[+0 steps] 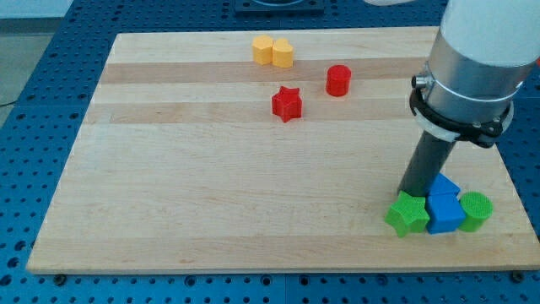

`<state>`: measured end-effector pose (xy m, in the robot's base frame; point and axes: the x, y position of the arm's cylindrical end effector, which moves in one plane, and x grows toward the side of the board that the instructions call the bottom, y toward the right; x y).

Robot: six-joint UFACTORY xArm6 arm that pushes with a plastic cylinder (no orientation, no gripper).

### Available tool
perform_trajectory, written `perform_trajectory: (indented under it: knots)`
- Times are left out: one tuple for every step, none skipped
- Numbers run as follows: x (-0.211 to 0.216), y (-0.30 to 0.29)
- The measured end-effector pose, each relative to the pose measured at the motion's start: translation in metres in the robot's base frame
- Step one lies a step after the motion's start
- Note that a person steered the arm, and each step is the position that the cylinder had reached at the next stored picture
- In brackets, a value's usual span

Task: Move your arm to the top center

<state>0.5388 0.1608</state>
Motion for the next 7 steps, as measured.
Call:
perform_trajectory:
  knots:
    - [-0.001,0.000]
    - [-0.012,0.000]
    - [-0.042,-0.008]
    - [-0.053,-0.043]
    - [-0.053,-0.084]
    - [-0.053,-0.132]
    - [-0.066,-0.179]
